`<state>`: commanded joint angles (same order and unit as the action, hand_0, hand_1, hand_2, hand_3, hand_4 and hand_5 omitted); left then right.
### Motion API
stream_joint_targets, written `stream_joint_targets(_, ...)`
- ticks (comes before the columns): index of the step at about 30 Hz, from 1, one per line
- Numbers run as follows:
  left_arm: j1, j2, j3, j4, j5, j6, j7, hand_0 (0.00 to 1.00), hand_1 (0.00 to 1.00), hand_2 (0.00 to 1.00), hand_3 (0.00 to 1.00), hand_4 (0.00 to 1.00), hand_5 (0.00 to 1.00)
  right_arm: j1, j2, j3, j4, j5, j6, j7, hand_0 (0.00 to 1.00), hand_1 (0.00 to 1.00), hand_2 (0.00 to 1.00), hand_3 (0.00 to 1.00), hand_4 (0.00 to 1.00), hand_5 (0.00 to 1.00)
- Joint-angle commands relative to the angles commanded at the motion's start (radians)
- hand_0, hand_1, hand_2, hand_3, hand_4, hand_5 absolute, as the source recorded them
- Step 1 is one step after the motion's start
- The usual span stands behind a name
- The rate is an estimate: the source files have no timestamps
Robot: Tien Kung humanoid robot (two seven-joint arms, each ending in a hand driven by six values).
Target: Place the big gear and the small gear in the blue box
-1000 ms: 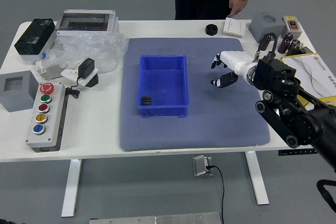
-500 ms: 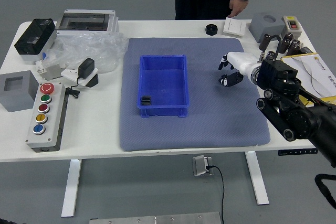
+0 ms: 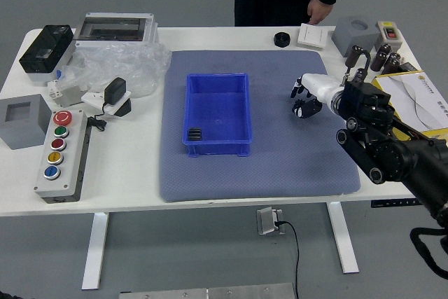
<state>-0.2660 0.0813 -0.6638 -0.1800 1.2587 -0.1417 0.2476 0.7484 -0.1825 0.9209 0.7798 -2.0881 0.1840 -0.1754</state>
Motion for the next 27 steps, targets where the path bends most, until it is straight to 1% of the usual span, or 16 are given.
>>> stream_joint_targets(1, 0.000, 0.000, 0.000, 0.000, 0.000, 0.000, 0.000, 0.790, 0.760, 0.756, 0.694, 0.595, 0.309, 0.001, 0.001, 0.001, -0.004, 0.000, 0.000, 0.000, 0.719, 0.683, 0.766, 0.680, 0.657, 0.131)
stream_joint_targets(12, -0.001, -0.001, 0.005, 0.000, -0.005, 0.000, -0.001, 0.790, 0.760, 0.755, 0.693, 0.593, 0.308, 0.009, 0.017, 0.004, -0.039, -0.003, 0.000, 0.002, 0.721, 0.684, 0.763, 0.679, 0.648, 0.121)
stream_joint_targets(27, 0.000, -0.002, 0.007, 0.000, -0.002, -0.001, 0.000, 0.790, 0.762, 0.757, 0.694, 0.588, 0.305, 0.008, 0.029, 0.004, -0.065, -0.001, 0.002, 0.003, 0.716, 0.681, 0.746, 0.669, 0.635, 0.108)
